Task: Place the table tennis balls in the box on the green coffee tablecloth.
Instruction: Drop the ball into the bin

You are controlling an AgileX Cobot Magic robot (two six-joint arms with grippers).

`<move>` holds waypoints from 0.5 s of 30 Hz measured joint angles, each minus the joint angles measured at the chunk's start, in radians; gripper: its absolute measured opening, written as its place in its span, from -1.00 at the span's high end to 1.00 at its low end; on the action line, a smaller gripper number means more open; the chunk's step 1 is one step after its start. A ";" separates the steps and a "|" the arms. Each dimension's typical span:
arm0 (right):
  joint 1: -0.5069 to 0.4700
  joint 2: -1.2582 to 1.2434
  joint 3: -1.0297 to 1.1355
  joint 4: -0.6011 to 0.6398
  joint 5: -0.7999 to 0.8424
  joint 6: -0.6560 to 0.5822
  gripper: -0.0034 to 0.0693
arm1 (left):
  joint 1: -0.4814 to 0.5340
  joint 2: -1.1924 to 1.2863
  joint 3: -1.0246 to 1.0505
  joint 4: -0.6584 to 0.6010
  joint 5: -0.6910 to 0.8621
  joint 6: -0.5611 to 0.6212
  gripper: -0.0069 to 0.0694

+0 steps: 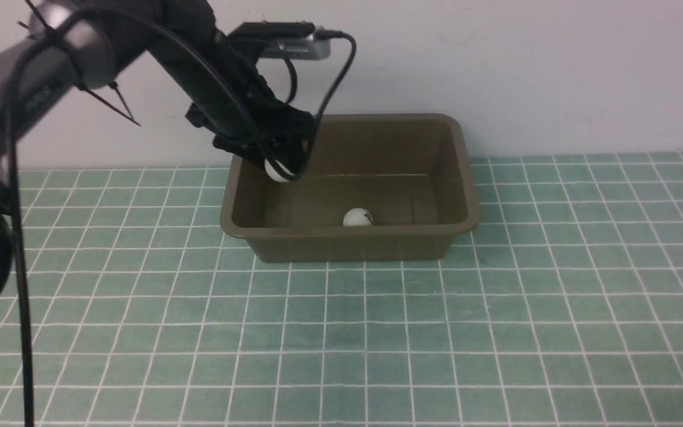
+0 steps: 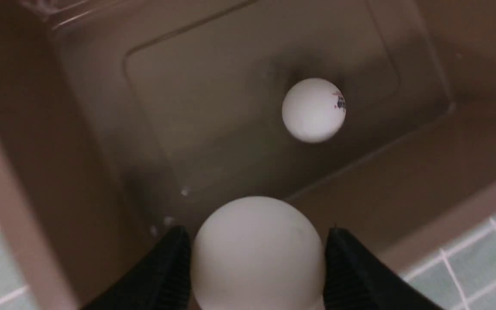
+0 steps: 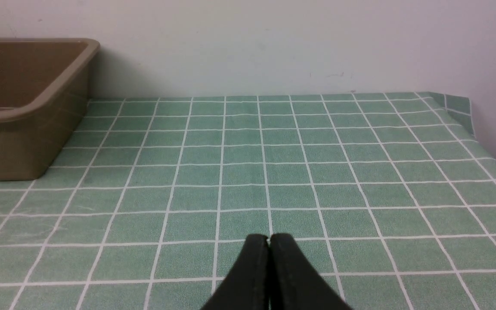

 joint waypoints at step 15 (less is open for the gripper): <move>0.000 0.000 0.000 0.000 0.000 0.000 0.95 | 0.000 0.046 0.000 0.002 -0.019 0.011 -0.25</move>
